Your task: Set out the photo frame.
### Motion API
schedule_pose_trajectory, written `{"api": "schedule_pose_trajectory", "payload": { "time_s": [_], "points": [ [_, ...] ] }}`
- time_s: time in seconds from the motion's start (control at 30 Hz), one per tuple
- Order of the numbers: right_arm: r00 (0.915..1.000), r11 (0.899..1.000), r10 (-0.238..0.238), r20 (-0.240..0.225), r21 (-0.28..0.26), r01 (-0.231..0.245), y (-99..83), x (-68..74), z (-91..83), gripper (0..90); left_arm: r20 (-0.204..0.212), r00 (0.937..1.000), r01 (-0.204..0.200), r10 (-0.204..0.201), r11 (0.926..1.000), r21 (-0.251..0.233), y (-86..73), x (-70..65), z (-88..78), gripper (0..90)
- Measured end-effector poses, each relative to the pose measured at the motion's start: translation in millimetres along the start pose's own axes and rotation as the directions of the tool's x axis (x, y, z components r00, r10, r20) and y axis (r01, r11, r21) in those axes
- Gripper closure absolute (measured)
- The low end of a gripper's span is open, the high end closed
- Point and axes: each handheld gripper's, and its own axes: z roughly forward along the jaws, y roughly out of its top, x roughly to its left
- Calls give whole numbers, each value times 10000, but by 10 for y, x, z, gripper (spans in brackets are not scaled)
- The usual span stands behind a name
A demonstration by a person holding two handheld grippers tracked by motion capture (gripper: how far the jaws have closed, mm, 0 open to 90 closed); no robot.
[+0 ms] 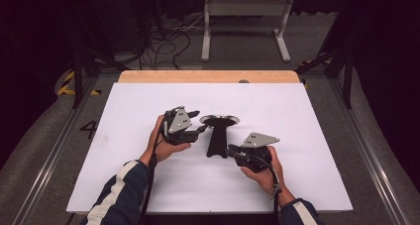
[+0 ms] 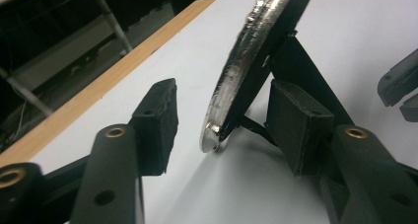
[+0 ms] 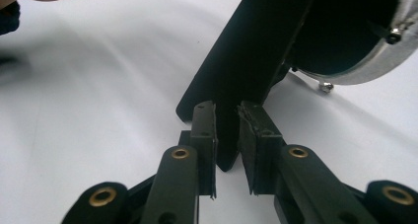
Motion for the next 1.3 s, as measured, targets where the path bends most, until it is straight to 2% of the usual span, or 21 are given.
{"api": "schedule_pose_trajectory", "payload": {
  "time_s": [0.03, 0.1, 0.2, 0.27, 0.33, 0.43, 0.53, 0.63, 0.83, 0.97, 1.07, 1.13, 1.23, 1.3],
  "points": [
    [10000, 10000, 8, -11, -6, -8, 1, 7, 12, 783, -50, 10000, 1, -1, 10000, 12, 0, 4, 19, 468],
    [10000, 10000, -35, 28, -3, 35, 15, 35, 42, 793, 237, 9996, 125, -126, 9999, 31, -4, 38, 77, 480],
    [10000, 9998, -22, 81, -214, 23, 51, 88, 76, 827, 317, 9993, 168, -176, 9995, 256, -28, 54, 159, 497],
    [10000, 9989, -34, 42, -477, 36, 75, 136, 117, 887, 564, 9981, 248, -265, 9992, 305, -47, 71, 189, 595],
    [9999, 9983, -47, 149, -583, 55, 96, 175, 165, 900, 727, 9969, 279, -304, 9990, 350, -51, 68, 217, 634],
    [9989, 9976, -35, 474, -689, 68, 121, 244, 243, 900, 619, 9980, 74, -103, 9989, 472, -34, 48, 235, 652],
    [9967, 9976, -31, 805, -685, 86, 138, 306, 317, 900, 615, 9980, 84, -118, 9984, 558, -29, 47, 233, 657],
    [9944, 9968, 207, 1041, -793, -124, 160, 359, 415, 885, 380, 9993, 19, -47, 9974, 716, -12, 15, 230, 659],
    [9887, 9978, 97, 1499, -659, 2, 185, 482, 581, 896, 334, 9994, 14, -43, 9963, 858, 4, -16, 225, 675],
    [9874, 9989, 132, 1577, -458, -61, 182, 507, 643, 896, 281, 9996, -82, 54, 9950, 996, 7, -44, 207, 705],
    [9822, 9997, 201, 1869, -149, -177, 152, 495, 681, 900, 285, 9995, 78, -105, 9955, 945, -19, -58, 169, 710],
    [9852, 9994, 325, 1683, -143, -305, 132, 481, 672, 900, 238, 9997, 63, -86, 9955, 942, -20, -66, 161, 714],
    [9831, 9998, 185, 1820, -43, -180, 126, 504, 663, 900, 200, 9997, 100, -119, 9959, 897, -17, -76, 169, 710],
    [9843, 9998, 198, 1753, -5, -200, 113, 501, 666, 900, 194, 9995, 222, -237, 9971, 724, -26, -75, 181, 702]
  ]
}}
